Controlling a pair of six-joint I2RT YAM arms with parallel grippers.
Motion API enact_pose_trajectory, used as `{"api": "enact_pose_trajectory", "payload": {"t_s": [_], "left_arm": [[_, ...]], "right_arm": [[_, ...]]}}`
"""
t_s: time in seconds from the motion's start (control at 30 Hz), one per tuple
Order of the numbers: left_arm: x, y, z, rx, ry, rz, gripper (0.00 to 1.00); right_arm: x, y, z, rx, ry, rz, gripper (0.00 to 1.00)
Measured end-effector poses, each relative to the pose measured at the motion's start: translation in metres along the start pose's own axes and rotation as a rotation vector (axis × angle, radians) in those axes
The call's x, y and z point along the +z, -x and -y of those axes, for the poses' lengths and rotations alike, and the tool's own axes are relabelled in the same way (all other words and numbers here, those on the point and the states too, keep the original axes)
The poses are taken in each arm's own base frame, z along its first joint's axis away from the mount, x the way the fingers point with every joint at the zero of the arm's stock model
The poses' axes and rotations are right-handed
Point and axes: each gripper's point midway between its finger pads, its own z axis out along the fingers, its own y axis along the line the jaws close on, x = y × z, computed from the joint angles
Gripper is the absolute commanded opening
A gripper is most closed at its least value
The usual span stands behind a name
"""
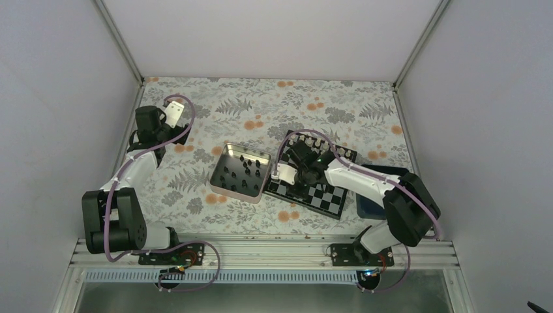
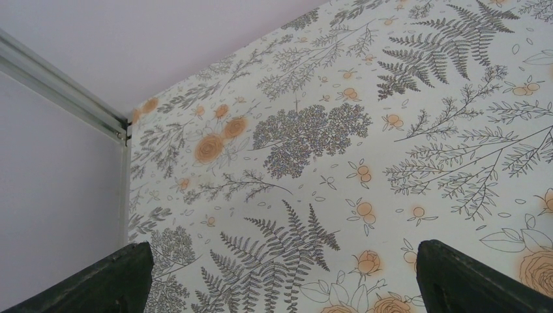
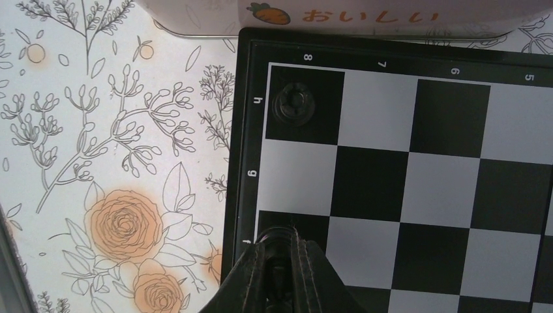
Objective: Set up the chess pieces on the board
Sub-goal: Place the chess piece on the chessboard.
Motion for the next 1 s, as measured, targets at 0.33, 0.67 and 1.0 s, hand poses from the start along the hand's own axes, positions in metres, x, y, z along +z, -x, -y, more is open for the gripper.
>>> {"api": "enact_pose_trajectory", "payload": {"t_s": [0.33,0.67,1.0], "left_arm": [[0.0,0.0,0.0,0.0,0.0,0.0,1.0],[0.0,0.0,0.0,0.0,-0.001,0.0,1.0],[0.0,0.0,0.0,0.0,-0.001,0.0,1.0]], "right_arm": [[0.006,0.001,0.006,-0.011,-0.007,-0.024,0.08],[0.005,-0.001,0.008,-0.012,-0.012,-0.033,0.08],[0.012,-0.005,0.007,-0.012,0.01,-0.064,0.08]]}}
